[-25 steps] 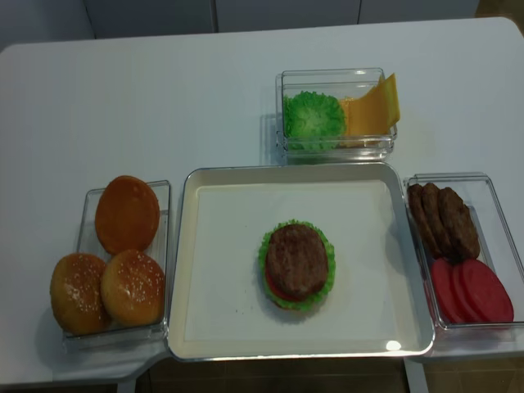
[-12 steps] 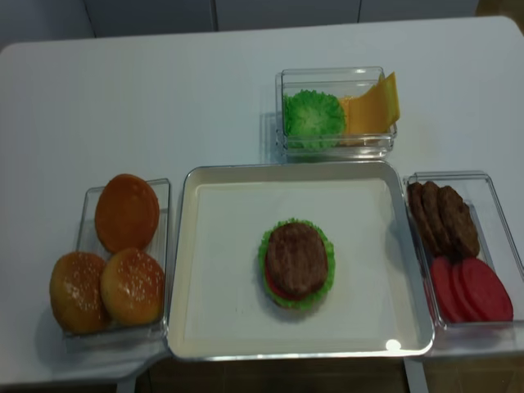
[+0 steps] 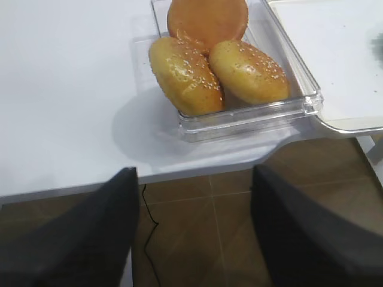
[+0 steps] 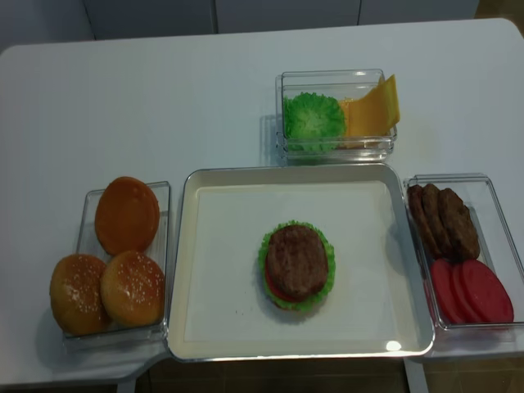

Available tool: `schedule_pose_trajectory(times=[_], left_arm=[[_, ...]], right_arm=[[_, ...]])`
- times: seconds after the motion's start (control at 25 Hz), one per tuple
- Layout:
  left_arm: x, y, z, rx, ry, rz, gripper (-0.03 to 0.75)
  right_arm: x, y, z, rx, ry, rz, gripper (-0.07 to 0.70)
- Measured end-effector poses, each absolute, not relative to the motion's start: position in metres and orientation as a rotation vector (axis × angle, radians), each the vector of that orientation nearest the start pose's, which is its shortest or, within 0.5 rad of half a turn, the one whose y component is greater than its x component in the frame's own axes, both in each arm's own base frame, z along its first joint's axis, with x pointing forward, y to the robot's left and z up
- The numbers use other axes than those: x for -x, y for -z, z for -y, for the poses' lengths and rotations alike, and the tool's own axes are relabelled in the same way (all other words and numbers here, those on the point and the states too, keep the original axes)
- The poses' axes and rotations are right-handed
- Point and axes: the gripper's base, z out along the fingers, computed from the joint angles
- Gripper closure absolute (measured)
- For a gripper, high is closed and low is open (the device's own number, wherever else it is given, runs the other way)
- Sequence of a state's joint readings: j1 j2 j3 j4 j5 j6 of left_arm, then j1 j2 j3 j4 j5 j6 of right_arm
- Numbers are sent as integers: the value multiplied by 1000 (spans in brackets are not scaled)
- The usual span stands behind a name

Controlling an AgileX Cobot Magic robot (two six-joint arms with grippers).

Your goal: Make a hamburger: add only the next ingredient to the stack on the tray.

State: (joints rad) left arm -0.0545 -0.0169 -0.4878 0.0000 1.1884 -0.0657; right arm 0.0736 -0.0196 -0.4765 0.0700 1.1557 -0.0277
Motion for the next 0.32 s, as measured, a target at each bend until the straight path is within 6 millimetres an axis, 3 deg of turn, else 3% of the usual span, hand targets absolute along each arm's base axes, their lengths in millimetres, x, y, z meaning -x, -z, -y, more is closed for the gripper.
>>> schedule_pose_trajectory(times=[0.32], left_arm=[[12,-264,-1,12,69,-2168,274]], right_arm=[[10,-263,-5,116,-112,-2140,281]])
